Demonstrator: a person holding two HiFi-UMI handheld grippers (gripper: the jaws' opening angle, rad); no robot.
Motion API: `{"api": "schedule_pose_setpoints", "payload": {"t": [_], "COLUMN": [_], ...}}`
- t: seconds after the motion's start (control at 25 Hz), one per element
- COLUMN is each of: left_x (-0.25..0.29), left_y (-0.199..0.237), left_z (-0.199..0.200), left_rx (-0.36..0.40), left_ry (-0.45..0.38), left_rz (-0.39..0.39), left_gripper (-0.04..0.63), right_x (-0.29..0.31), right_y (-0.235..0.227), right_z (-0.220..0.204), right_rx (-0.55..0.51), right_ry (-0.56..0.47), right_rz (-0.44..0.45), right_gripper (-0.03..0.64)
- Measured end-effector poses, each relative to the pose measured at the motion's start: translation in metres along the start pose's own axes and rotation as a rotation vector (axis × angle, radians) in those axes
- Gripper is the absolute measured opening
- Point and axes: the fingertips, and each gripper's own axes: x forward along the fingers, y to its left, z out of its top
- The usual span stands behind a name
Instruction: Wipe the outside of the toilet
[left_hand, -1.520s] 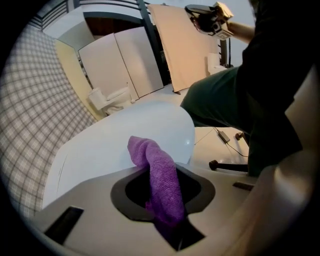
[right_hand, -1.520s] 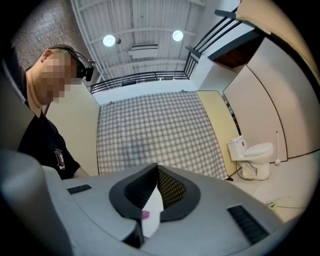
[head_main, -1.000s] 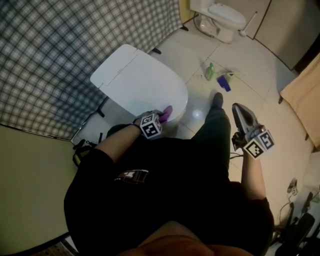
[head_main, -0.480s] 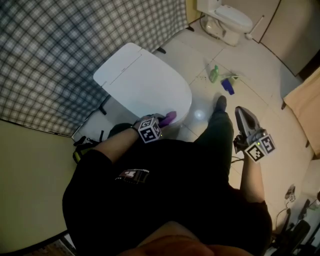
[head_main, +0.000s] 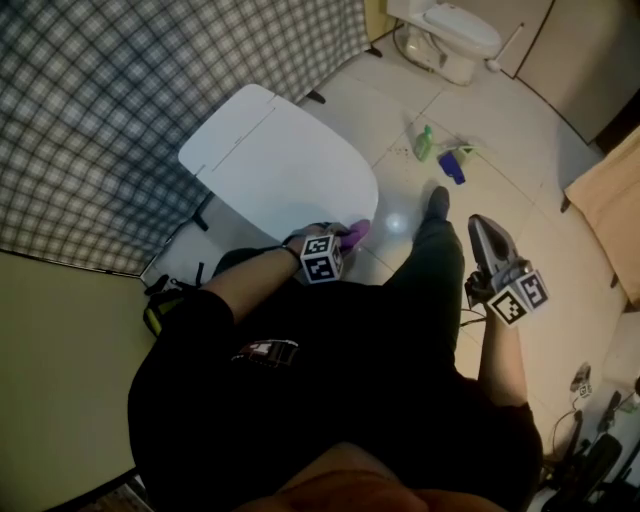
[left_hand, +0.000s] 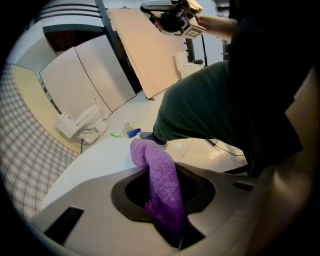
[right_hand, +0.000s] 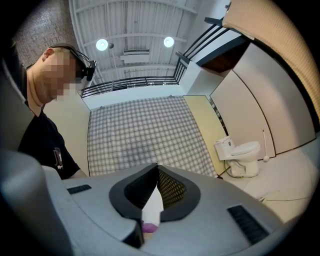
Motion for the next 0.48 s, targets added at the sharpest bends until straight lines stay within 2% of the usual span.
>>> {"api": "schedule_pose_setpoints", "payload": {"t": [0.24,0.48], "left_x": [0.032,0.060], "left_y": [0.040,0.094], "left_z": [0.030,0.045], "left_rx": [-0.104,-0.264], "left_ry": [0.004,-0.040], "left_rz": [-0.019,-0.019], "left_gripper": [0.091,0.091], "right_x": [-0.009,-0.014], "right_y": [-0.024,-0.054], "right_z": [-0.006,-0.012], "right_rx": [0.027,0.057], "right_ry": [-0.004,-0.011], "right_rz": [-0.038,-0.078], "right_gripper": [0.003,0.003]}}
